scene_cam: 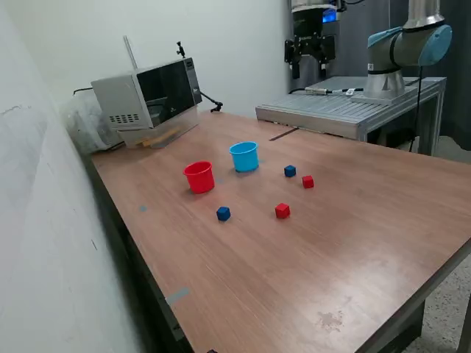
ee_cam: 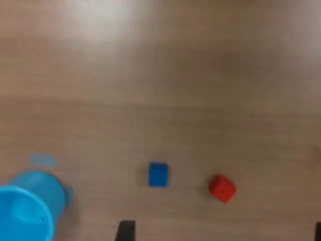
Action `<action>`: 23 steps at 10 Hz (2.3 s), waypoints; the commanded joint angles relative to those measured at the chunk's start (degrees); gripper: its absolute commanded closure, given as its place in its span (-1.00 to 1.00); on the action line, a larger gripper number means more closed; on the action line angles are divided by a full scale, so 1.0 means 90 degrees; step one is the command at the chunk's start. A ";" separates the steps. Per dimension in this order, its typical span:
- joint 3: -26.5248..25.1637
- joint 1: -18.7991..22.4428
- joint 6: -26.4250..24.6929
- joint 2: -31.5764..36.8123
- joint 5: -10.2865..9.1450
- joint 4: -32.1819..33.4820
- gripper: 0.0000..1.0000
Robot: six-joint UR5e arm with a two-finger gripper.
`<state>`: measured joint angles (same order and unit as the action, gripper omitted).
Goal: Place red objects in the red bin, and blue objects in the blue bin.
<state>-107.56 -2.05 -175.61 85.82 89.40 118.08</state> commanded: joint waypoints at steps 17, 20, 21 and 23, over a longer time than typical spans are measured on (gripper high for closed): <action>0.0105 -0.0476 0.0264 -0.3206 -0.0432 0.2212 -1.00; 0.0145 -0.0476 0.0264 -0.3334 -0.0412 0.2368 -1.00; 0.0154 -0.0476 0.0264 -0.3334 -0.0402 0.2378 -1.00; 0.0155 -0.0476 0.0264 -0.3344 -0.0392 0.2397 -1.00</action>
<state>-106.21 -6.33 -173.23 55.81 85.81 139.48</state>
